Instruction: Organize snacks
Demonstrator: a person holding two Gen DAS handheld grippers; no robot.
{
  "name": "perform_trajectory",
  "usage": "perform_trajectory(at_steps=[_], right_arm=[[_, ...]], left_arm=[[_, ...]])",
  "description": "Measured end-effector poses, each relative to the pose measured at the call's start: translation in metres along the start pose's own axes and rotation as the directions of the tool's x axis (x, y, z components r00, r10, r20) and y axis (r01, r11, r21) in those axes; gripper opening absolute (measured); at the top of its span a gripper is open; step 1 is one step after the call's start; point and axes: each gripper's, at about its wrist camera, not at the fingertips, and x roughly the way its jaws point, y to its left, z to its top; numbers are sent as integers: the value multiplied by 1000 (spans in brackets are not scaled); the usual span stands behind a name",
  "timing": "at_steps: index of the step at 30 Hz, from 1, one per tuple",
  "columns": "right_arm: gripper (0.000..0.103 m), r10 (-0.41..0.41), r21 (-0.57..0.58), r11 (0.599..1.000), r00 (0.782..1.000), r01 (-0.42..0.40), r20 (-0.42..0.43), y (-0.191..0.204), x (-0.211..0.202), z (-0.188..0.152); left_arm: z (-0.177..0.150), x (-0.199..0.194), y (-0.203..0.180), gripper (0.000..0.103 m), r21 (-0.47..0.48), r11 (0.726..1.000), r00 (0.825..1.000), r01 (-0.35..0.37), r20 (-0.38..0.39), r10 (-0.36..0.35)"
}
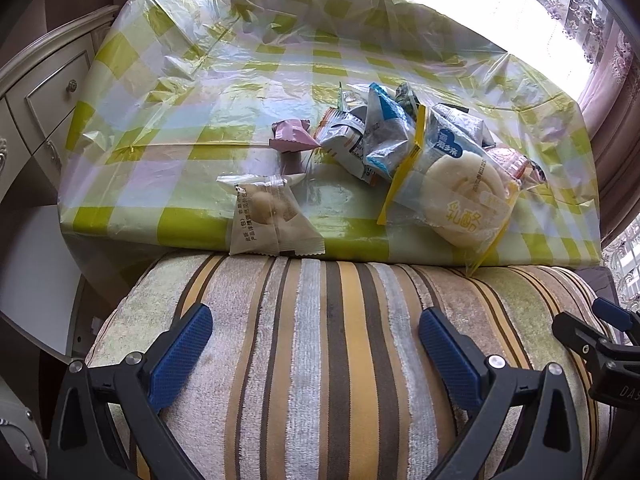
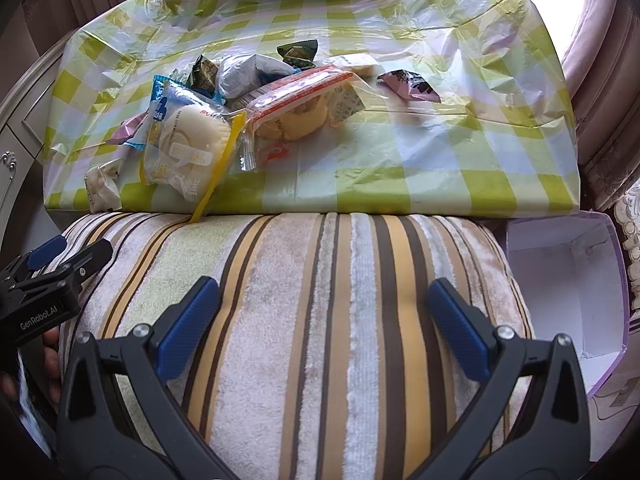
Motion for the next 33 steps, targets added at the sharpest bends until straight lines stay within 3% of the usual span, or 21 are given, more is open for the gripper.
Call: perform_trajectory(at_steps=[8,33], right_arm=[[103,0,6,1000,999,0,49,0,-4,-4],[103,5,7,1000,999,-5,42,0,2,-1]], left_arm=[[-2,-2,-6,103,18,999,1000,-27,7,27],[1,2,-7,103,15,999,999,-39,9,39]])
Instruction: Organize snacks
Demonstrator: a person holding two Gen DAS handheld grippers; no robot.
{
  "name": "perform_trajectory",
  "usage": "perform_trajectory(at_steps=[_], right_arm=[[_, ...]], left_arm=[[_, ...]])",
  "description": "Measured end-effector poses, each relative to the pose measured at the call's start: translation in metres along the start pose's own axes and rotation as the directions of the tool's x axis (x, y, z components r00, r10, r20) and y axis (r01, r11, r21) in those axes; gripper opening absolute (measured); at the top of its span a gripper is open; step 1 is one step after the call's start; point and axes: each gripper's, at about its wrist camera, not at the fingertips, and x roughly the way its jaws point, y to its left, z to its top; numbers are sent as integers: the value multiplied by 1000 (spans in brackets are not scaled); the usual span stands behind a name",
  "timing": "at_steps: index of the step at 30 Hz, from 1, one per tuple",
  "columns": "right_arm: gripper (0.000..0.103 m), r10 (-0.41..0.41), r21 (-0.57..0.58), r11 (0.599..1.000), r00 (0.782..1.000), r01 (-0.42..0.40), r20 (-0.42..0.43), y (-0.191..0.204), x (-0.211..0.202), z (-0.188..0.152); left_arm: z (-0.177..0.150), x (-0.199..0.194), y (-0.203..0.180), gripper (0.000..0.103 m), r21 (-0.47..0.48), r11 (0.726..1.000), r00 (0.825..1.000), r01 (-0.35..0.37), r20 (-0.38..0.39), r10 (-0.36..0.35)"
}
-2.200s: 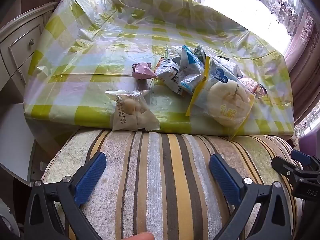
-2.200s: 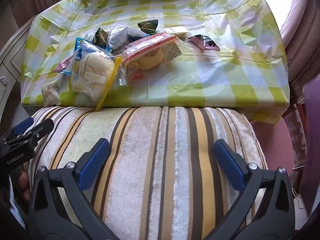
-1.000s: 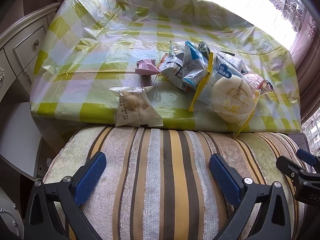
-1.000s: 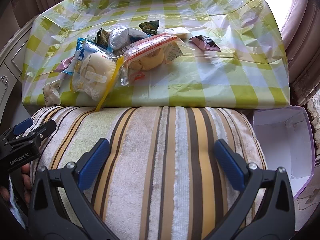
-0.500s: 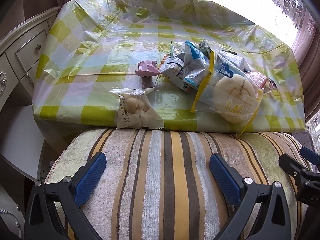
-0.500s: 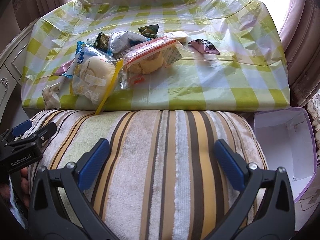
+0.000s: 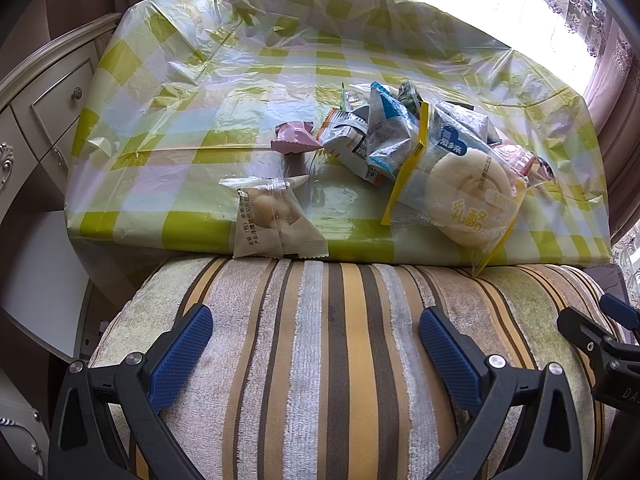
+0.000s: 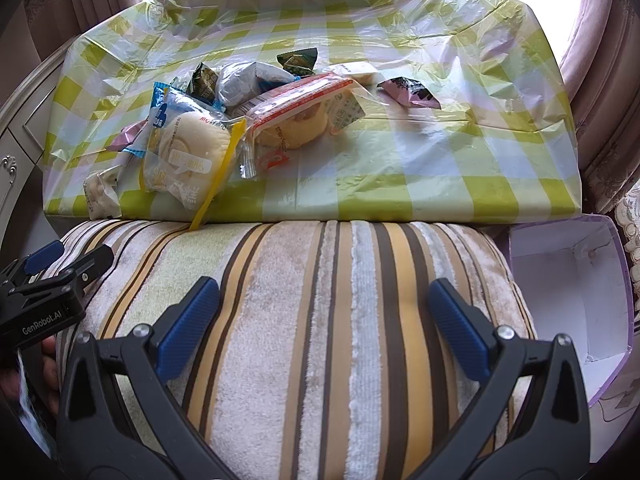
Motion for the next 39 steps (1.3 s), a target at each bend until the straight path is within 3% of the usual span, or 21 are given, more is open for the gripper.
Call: perform_trajectory(at_steps=[28,34,39], right_arm=[[103,1,1,1000,1000,-1,-2,1,1,-1],[103,65,-26,997,993,-68,-95,-7,7,11],[103,82,-40,996,994,-86,-76,-8,14,18]], left_arm=[[0,0,1,103,-8,1000,1000,6,1,-6],[4,-1,12,103,-68,996,999,51,14,-51],[10,3,14,103,-75,995,998,58,0,-58]])
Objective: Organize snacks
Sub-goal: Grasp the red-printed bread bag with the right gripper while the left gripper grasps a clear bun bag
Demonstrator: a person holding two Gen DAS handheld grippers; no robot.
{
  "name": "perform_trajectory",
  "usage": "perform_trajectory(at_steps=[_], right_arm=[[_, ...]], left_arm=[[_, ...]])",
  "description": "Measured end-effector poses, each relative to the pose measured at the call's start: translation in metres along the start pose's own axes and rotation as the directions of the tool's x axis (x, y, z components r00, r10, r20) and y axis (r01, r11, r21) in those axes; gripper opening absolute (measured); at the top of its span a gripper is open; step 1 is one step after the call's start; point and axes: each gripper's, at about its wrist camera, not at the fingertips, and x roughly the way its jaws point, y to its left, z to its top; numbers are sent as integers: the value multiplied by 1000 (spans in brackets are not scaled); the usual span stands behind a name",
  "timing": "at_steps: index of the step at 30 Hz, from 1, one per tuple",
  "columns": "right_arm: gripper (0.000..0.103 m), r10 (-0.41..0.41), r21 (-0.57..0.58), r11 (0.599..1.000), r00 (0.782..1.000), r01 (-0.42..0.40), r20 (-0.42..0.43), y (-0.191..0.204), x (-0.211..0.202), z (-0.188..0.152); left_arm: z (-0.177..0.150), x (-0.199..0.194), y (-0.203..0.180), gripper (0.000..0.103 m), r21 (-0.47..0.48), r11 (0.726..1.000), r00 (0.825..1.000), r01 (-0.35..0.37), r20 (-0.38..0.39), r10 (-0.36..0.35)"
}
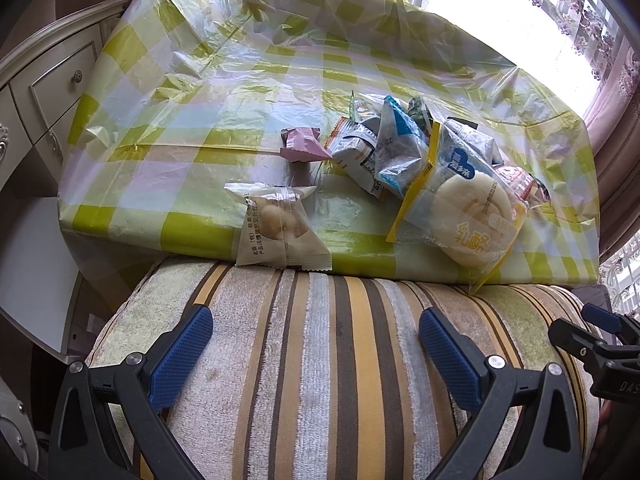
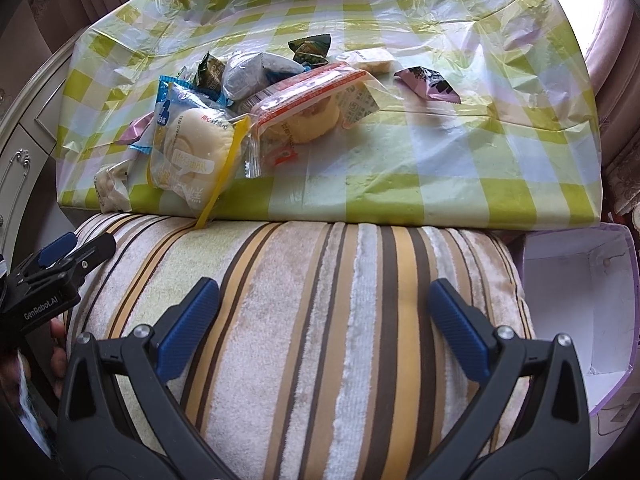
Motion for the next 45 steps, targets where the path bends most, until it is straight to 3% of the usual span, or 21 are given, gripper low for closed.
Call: perform_trajectory(at_steps=[4,6,9,14,17,20,23,28,37,39,44,45], right_arm=[[103,32,46,998,999,-33,4,-8,7,11],[103,44,76,996,999,-43,-8,-12,12,17],[103,72,121,990,997,-71,-4,-17,15,25],[103,131,205,969,991,-135,29,-25,23,41],[103,167,241,954,983,-179,72,-26,24,52],[103,184,271,939,975,-212,124,-26,23,65],[101,185,292,932,974,-217,132,-22,32,79],[91,172,366,909,979,-199,106,-22,54,92],[91,135,403,901,987,-160,89,-20,79,112],[89,107,392,910,990,-136,93,-18,80,115],[60,105,375,918,990,-132,92,-23,77,111],[58,114,373,917,989,-140,91,-24,76,108]], left_arm=[[12,4,9,98,-55,998,1000,3,-2,-3],[19,8,15,88,-85,996,1000,15,-3,-15],[31,17,23,82,-127,992,1000,16,-17,-18],[46,34,25,78,-122,993,999,-3,-48,-3],[49,42,22,66,-99,995,998,-18,-58,13],[52,45,18,62,-73,997,998,-40,-45,37],[53,46,17,48,-62,996,998,-63,-32,61],[51,44,17,43,-62,997,999,-51,-17,50],[44,33,9,37,-42,998,998,-45,36,47],[44,30,9,37,-41,998,998,-40,49,42],[42,19,5,37,-35,999,996,-30,82,32],[41,17,4,37,-33,999,995,-32,89,35]])
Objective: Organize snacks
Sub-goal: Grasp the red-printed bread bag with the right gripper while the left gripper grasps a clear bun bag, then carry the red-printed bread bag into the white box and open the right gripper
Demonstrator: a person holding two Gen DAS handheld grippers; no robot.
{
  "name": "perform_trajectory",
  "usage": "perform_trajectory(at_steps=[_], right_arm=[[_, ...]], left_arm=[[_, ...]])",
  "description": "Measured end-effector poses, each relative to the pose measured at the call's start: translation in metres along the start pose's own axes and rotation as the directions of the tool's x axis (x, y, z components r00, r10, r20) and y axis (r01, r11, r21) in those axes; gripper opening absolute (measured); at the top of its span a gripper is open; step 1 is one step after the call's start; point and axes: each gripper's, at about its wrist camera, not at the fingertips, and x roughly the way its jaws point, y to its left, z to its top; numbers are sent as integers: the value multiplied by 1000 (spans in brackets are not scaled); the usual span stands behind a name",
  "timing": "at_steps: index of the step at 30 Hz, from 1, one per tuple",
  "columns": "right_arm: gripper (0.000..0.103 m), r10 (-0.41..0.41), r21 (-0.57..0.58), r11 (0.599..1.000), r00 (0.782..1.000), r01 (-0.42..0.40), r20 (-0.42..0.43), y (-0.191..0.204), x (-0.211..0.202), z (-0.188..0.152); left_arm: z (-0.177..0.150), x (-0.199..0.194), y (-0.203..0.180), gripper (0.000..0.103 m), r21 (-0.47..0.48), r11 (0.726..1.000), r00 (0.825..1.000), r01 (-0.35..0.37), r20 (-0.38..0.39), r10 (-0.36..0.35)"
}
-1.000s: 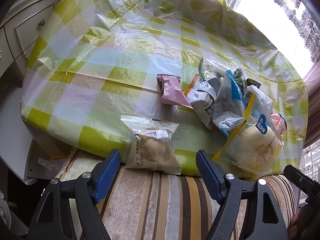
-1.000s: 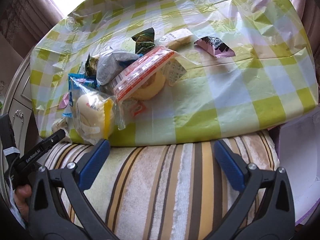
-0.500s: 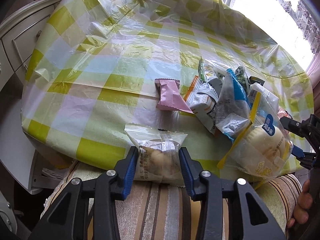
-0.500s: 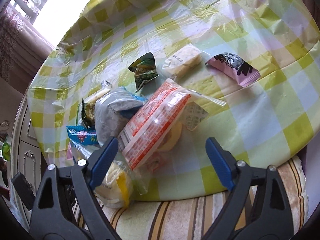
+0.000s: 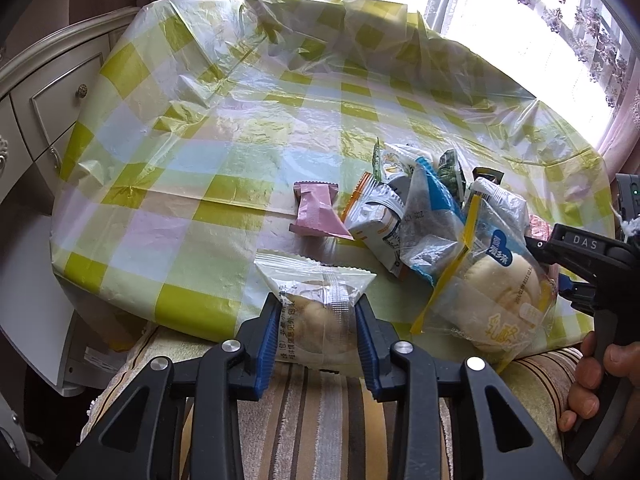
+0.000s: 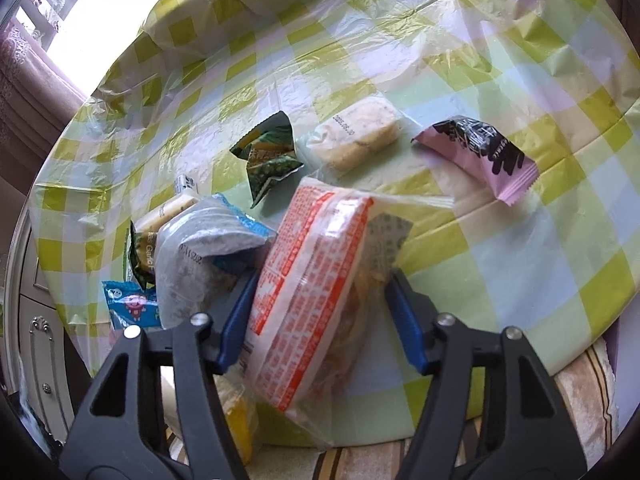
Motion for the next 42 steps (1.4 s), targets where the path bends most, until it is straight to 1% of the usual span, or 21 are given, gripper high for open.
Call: perform_trajectory(at_steps=[2,5,10,13,15,20,25,27,29,32,35,39,42], right_arm=[[54,5,-8,1000,1000,-5,-5,-5,-6,-3],[52,13,1,1000,1000,-13,-4,-16,-15,-9],[50,55,26,998,998,-55,8,-34,-32,-15],[50,88,43,995,995,-90,35,-46,-44,-18],[50,97,56,993,994,-100,55,-52,-52,-18],[49,134,77,987,988,-140,73,-71,-69,-18],[48,167,109,978,982,-177,92,-90,-82,-19],[48,187,131,971,978,-199,97,-101,-88,-19],[48,185,144,969,976,-201,116,-113,-97,-18],[48,178,173,964,973,-202,145,-137,-111,-17],[48,187,220,951,970,-218,153,-165,-120,-19],[47,169,270,939,969,-214,181,-198,-137,-24],[47,120,310,933,972,-180,202,-228,-149,-27]], left_arm=[[0,-7,-1,36,4,1000,1000,4,18,-4],[0,-17,-4,36,10,1000,999,12,47,-12],[1,-30,-14,36,23,999,996,28,82,-30],[2,-38,-23,36,39,999,993,37,108,-41],[3,-42,-31,36,55,997,992,45,116,-51],[3,-53,-57,36,114,992,988,61,137,-77],[6,-58,-85,36,168,981,983,95,140,-119],[7,-59,-98,36,192,974,980,121,132,-148],[8,-60,-115,36,231,963,977,142,126,-174],[8,-60,-143,36,280,940,968,193,100,-229],[6,-58,-175,36,329,909,955,257,54,-290],[0,-54,-221,36,395,845,925,361,-40,-377],[-10,-48,-256,36,423,786,889,451,-130,-439]])
